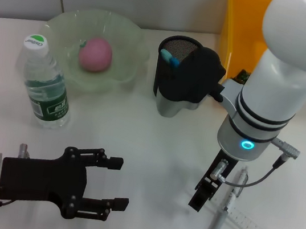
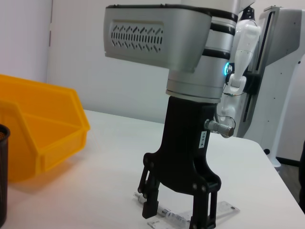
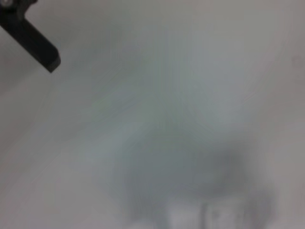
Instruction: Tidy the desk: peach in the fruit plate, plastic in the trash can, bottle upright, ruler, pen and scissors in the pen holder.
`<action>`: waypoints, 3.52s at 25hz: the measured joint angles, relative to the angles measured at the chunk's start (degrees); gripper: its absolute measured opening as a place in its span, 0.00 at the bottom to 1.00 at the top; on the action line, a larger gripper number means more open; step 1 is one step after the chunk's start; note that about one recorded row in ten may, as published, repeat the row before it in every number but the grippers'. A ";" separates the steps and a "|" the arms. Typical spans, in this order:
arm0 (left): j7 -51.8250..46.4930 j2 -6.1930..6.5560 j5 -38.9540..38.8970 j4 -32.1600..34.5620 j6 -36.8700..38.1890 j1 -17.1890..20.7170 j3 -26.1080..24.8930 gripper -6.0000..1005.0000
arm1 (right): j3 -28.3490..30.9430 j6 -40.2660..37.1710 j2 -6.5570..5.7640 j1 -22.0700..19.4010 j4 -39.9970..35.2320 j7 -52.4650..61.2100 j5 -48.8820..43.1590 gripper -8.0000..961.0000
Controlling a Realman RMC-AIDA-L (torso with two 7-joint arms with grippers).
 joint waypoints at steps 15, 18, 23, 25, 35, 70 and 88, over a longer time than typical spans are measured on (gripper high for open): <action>-0.48 0.01 0.00 0.00 0.08 -0.04 -0.01 0.77 | -1.30 1.93 0.00 -0.43 0.45 1.45 -0.33 0.75; -0.52 0.01 0.00 0.00 0.08 -0.04 -0.01 0.77 | -1.77 2.07 -0.01 -0.44 0.54 1.54 -0.35 0.74; -0.56 0.01 0.00 0.00 0.08 -0.04 -0.01 0.77 | -1.96 2.16 0.00 -0.56 0.55 1.66 -0.37 0.71; -0.58 0.01 0.00 0.00 0.08 -0.04 -0.01 0.77 | -1.96 2.17 0.00 -0.67 0.54 1.77 -0.37 0.70; -0.70 -0.14 0.00 0.00 0.16 -0.11 -0.09 0.77 | -1.94 2.38 0.00 -0.93 1.49 1.91 -0.24 0.66; -1.28 -0.58 -0.07 0.09 0.12 -0.57 -0.10 0.77 | 22.56 21.60 -0.55 -13.11 -32.33 -3.72 -1.44 0.40; -1.12 -1.23 -0.03 0.09 -0.04 -1.52 -0.10 0.77 | 6.08 69.65 -0.41 -19.82 -14.39 -12.35 9.40 0.40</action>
